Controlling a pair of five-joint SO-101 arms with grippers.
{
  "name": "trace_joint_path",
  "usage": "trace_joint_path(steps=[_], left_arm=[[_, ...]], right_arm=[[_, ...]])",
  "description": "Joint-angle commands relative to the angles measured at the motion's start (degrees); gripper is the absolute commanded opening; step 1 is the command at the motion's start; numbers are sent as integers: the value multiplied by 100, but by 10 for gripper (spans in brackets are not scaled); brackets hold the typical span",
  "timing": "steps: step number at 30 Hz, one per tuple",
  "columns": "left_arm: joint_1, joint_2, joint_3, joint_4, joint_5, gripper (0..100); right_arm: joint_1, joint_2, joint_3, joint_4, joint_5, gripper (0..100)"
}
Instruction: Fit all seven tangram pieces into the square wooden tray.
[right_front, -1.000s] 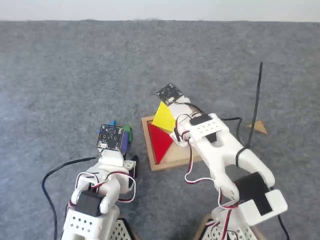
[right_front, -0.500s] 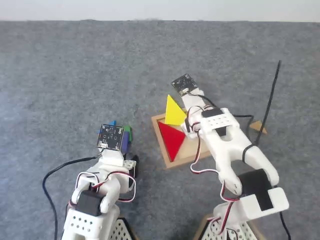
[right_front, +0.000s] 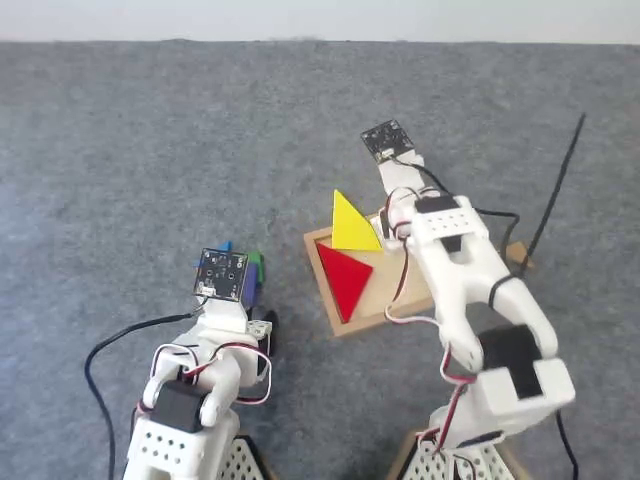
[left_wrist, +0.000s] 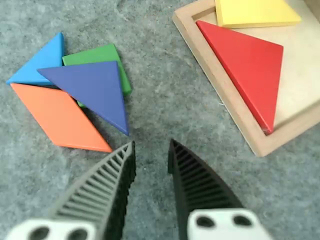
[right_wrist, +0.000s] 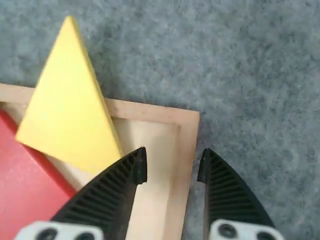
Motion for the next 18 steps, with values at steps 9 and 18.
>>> trace_joint_path(steps=[9, 18], left_arm=[[9, -97, -66, 9, 35, 105], [9, -97, -66, 9, 35, 105]], right_arm=[[-171, 1191, -2593, 268, -1292, 177], [-365, 4057, -6567, 2316, -1389, 180]])
